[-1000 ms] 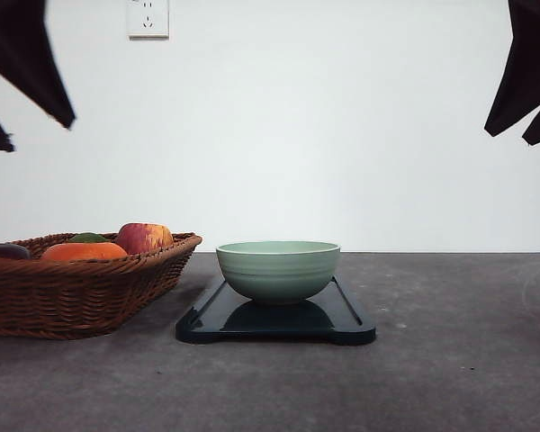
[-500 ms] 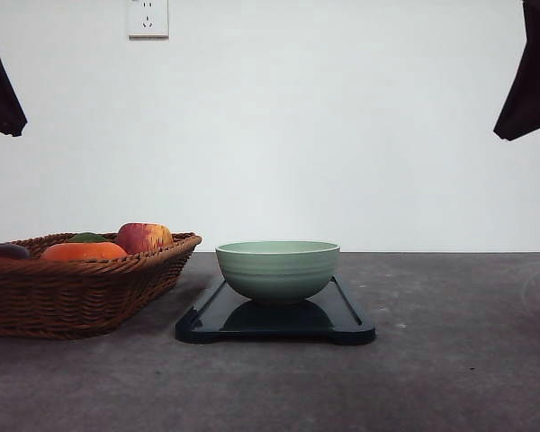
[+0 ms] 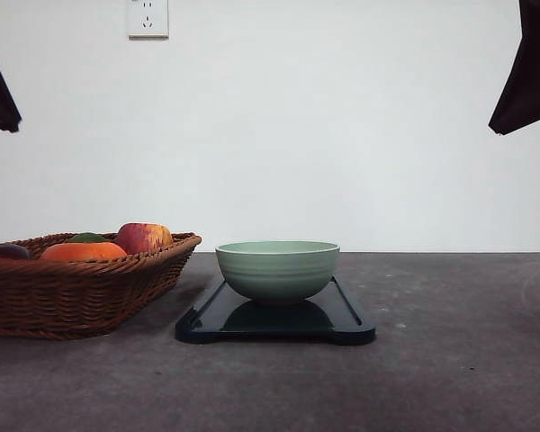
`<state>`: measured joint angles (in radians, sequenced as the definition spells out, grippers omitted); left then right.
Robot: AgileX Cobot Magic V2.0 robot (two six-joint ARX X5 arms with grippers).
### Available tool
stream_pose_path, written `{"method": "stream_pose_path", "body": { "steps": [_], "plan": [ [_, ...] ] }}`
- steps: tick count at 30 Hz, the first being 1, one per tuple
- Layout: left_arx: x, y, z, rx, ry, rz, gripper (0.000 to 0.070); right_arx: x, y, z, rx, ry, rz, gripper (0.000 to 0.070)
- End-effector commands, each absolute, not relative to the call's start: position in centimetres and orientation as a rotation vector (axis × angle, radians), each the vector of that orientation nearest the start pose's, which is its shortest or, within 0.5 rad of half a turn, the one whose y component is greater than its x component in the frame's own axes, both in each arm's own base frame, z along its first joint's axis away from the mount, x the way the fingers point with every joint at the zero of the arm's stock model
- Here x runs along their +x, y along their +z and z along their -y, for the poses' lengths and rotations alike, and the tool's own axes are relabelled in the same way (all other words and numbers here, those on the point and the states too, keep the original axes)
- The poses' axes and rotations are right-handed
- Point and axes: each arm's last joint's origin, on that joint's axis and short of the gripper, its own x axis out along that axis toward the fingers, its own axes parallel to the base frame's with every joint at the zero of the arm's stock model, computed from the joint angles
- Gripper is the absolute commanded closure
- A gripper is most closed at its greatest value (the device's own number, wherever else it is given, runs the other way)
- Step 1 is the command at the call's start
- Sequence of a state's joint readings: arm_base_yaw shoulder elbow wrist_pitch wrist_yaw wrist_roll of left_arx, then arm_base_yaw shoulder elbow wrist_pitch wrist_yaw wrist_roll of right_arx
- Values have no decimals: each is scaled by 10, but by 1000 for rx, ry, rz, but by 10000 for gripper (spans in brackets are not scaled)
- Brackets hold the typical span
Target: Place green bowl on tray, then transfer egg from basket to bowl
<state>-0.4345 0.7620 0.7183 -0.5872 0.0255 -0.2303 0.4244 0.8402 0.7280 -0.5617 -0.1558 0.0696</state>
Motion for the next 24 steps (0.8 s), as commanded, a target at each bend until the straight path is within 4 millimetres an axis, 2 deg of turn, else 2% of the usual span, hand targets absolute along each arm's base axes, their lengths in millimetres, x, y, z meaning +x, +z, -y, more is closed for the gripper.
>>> {"method": "stream_pose_path", "body": {
  "steps": [1, 10, 18, 24],
  "plan": [
    [141, 273, 61, -91, -352, -620, 700, 154, 272, -75, -19, 537, -695, 682],
    [116, 232, 26, -179, -200, -326, 700, 154, 272, -75, -19, 537, -695, 682],
    [96, 184, 11, -199, -100, -247, 700, 154, 272, -75, -19, 537, -695, 682],
    [93, 164, 5, -159, -57, -207, 700, 154, 272, -75, -19, 537, -695, 682]
  ]
}}
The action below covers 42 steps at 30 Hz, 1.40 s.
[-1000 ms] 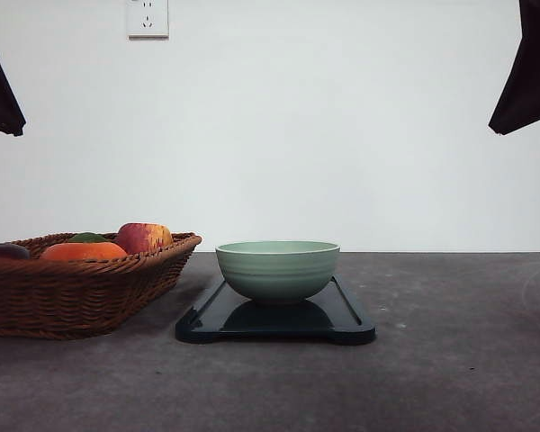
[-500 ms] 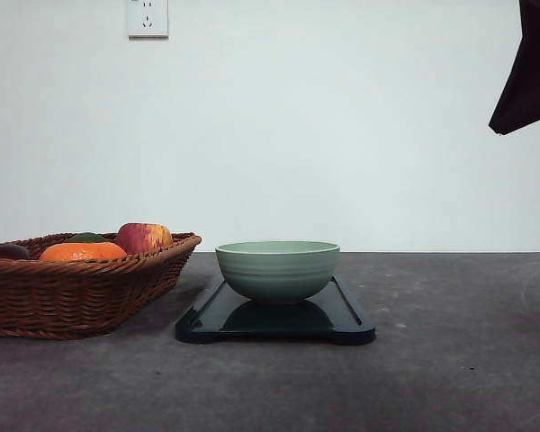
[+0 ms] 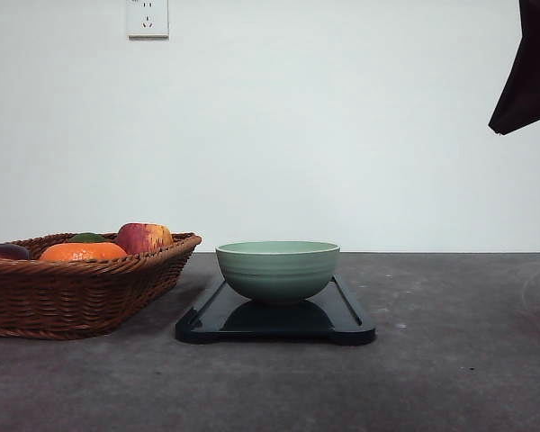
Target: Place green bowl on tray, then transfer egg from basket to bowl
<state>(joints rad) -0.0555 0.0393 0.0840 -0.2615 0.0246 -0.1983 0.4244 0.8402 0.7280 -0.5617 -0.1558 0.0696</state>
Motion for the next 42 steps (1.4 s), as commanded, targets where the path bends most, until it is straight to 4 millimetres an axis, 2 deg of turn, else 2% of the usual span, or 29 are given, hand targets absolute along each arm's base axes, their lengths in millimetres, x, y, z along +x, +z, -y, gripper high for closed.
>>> {"method": "stream_pose_path", "body": {
  "steps": [1, 6, 20, 25, 29, 34, 42],
  "plan": [
    [92, 161, 5, -152, -52, -196, 700, 154, 272, -75, -19, 537, -695, 682],
    [94, 152, 5, -159, -47, -211, 700, 154, 272, -75, -19, 537, -695, 682],
    [94, 152, 4, -159, -46, -214, 700, 154, 273, -75, -31, 540, -691, 682],
    [94, 152, 4, -159, -46, -214, 700, 149, 278, -71, -180, 578, -567, 682],
    [94, 152, 4, -159, -46, -214, 700, 142, 274, -59, -210, 544, -425, 682],
    [94, 152, 4, -159, -46, -214, 700, 132, 255, -39, -181, 431, -287, 682],
    [94, 152, 4, -159, -46, -214, 700, 109, 206, -18, -159, 293, -195, 682]
  ]
}}
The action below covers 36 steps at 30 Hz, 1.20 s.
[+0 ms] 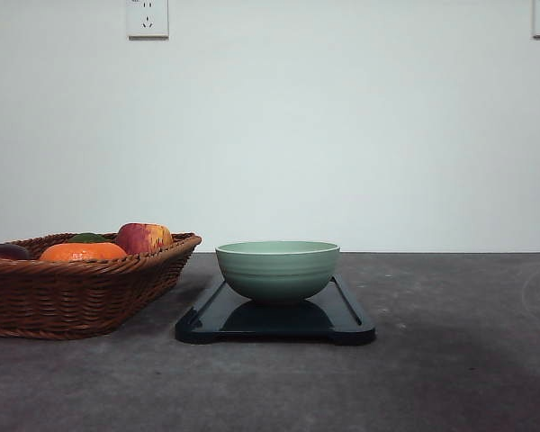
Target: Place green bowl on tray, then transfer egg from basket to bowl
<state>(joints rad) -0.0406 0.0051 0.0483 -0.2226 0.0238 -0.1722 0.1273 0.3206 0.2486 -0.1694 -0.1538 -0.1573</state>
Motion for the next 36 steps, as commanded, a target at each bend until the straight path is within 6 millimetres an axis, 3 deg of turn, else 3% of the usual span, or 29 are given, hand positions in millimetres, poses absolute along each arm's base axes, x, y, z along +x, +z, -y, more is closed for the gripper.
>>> {"method": "stream_pose_path", "body": {
  "steps": [1, 14, 36],
  "plan": [
    [94, 152, 4, -159, -46, -214, 700, 107, 201, -16, -158, 281, -186, 682],
    [94, 152, 4, -159, -46, -214, 700, 96, 160, -10, -99, 215, -62, 682],
    [94, 152, 4, -159, -46, -214, 700, 96, 163, -10, -99, 215, -29, 682]
  ]
}}
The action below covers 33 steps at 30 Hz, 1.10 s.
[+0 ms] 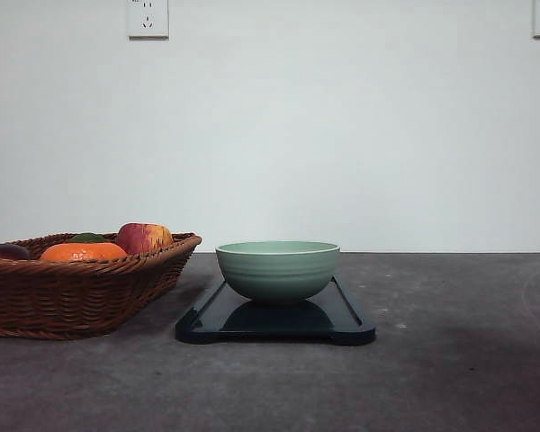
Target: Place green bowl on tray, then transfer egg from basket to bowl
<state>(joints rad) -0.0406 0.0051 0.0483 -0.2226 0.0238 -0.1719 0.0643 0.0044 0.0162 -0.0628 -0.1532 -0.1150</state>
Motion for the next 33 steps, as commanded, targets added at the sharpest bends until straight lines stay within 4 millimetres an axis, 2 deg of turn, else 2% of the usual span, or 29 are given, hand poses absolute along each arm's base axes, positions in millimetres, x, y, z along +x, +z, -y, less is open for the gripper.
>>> {"method": "stream_pose_path", "body": {
  "steps": [1, 33],
  "plan": [
    [94, 152, 4, -159, -46, -214, 700, 96, 163, -10, -99, 215, -29, 682],
    [94, 152, 4, -159, -46, -214, 700, 96, 163, -10, -99, 215, -29, 682]
  ]
}}
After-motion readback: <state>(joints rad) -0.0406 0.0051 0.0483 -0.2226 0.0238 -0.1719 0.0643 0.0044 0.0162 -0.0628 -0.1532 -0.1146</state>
